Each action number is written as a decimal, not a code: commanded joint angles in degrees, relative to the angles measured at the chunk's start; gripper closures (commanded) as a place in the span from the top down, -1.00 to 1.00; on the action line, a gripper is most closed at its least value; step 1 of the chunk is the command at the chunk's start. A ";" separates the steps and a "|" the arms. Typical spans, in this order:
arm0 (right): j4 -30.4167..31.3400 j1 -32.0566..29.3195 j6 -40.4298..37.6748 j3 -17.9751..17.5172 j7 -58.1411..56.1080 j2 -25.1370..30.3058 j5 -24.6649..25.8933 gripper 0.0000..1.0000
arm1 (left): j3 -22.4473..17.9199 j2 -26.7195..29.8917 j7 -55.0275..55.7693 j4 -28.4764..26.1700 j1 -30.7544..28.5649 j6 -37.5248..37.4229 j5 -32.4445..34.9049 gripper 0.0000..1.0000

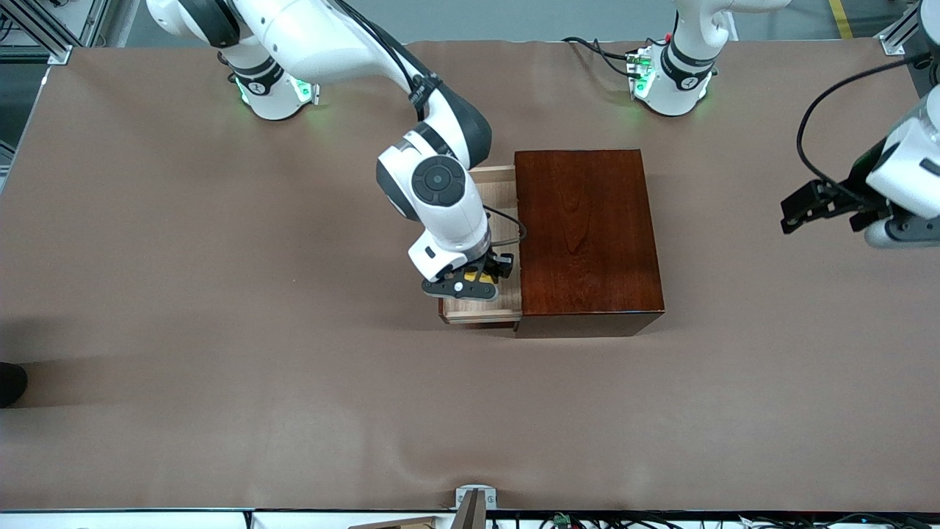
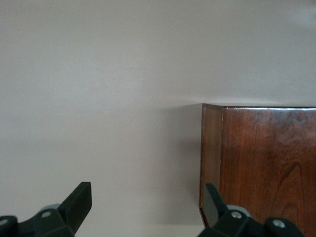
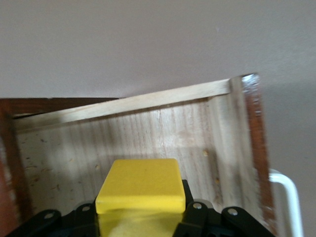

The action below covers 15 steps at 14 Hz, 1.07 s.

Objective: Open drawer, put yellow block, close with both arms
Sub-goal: 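Carry the yellow cube over the open drawer and release it inside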

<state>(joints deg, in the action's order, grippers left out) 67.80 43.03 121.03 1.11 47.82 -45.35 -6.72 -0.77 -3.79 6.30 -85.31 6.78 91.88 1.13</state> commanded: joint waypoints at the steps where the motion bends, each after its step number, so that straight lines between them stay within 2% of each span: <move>1: 0.32 0.48 2.54 0.29 -0.10 -1.15 -0.83 -0.48 | 0.41 4.22 -4.35 -2.84 -1.76 -2.04 -0.08 1.00; 2: 0.32 0.39 2.63 0.21 0.08 -1.15 -0.92 0.60 | 0.50 4.49 -6.28 -2.84 -2.29 -2.67 -0.08 1.00; 3: 0.15 0.21 2.55 0.21 1.30 -1.06 -1.10 1.00 | 0.59 4.67 -7.44 -2.84 -2.38 -3.46 -0.08 1.00; 5: -0.03 -0.32 1.76 0.12 2.89 -0.01 -1.45 1.00 | 1.90 4.58 -7.62 -2.49 -3.78 -4.17 -0.78 1.00; 7: -0.12 -0.40 1.06 0.12 2.89 1.13 -1.45 1.00 | 5.15 4.58 -7.53 -2.32 -6.59 -4.26 -1.04 1.00; 10: -1.26 -1.28 -8.16 -0.06 2.72 5.16 -1.45 1.00 | 4.99 4.32 -7.27 -2.32 -6.08 -4.43 -1.13 1.00; 12: -0.65 -2.59 -13.15 0.12 2.45 10.78 -1.45 1.00 | 5.42 3.36 -6.84 -2.14 -6.52 -4.43 -1.13 1.00; 15: -0.21 -7.24 -26.07 0.47 -2.88 17.29 -1.28 1.00 | 5.60 2.13 -6.04 -1.09 -6.34 -4.43 -1.22 1.00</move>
<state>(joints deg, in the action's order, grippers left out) 65.03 39.42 100.18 2.08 48.61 -33.16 -7.71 3.74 -0.97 -0.06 -87.29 1.42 87.98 0.73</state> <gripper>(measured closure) 0.000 0.000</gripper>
